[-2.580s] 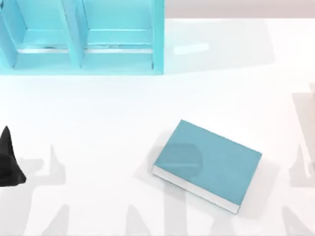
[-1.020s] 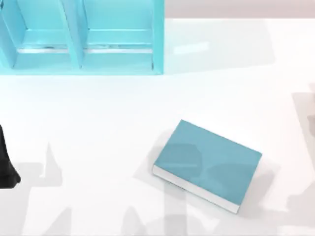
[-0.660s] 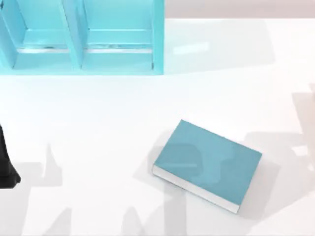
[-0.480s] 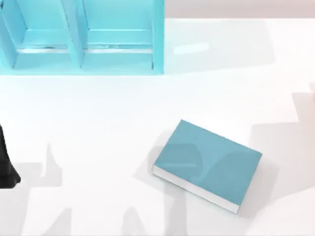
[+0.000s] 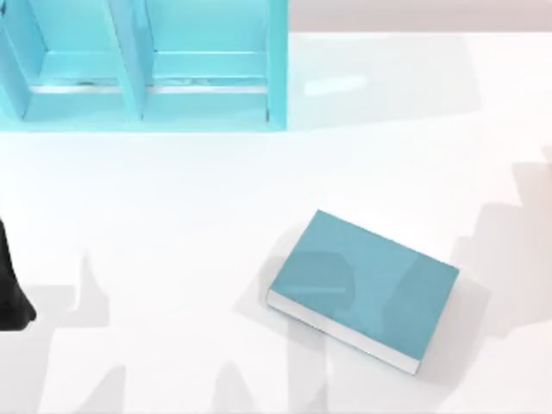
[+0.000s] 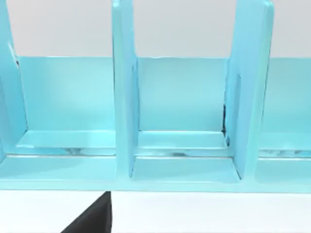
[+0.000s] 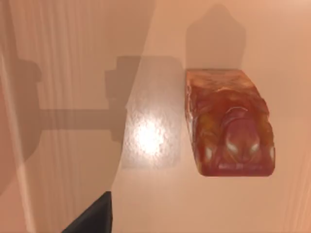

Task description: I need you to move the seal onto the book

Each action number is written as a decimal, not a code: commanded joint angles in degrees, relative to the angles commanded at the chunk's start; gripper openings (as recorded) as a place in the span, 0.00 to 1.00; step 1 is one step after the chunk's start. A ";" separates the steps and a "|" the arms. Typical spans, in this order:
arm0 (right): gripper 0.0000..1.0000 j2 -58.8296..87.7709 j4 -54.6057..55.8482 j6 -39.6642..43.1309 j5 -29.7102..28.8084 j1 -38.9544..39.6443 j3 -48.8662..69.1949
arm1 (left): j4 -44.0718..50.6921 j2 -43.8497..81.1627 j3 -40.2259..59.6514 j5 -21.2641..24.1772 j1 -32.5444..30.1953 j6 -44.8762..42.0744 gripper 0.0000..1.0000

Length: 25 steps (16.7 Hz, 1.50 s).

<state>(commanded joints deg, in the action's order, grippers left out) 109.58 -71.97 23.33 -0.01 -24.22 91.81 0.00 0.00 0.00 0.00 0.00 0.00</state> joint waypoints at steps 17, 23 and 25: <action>1.00 5.64 21.19 -0.26 -0.04 0.18 -15.55 | 0.00 0.00 0.00 0.00 0.00 0.00 1.00; 0.62 5.64 21.19 -0.26 -0.04 0.18 -15.55 | 0.00 0.00 0.00 0.00 0.00 0.00 1.00; 0.47 5.64 21.19 -0.26 -0.04 0.18 -15.55 | 0.00 0.00 0.00 0.00 0.00 0.00 1.00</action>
<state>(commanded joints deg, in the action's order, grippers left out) 115.23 -50.78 23.07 -0.04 -24.04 76.27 0.00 0.00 0.00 0.00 0.00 0.00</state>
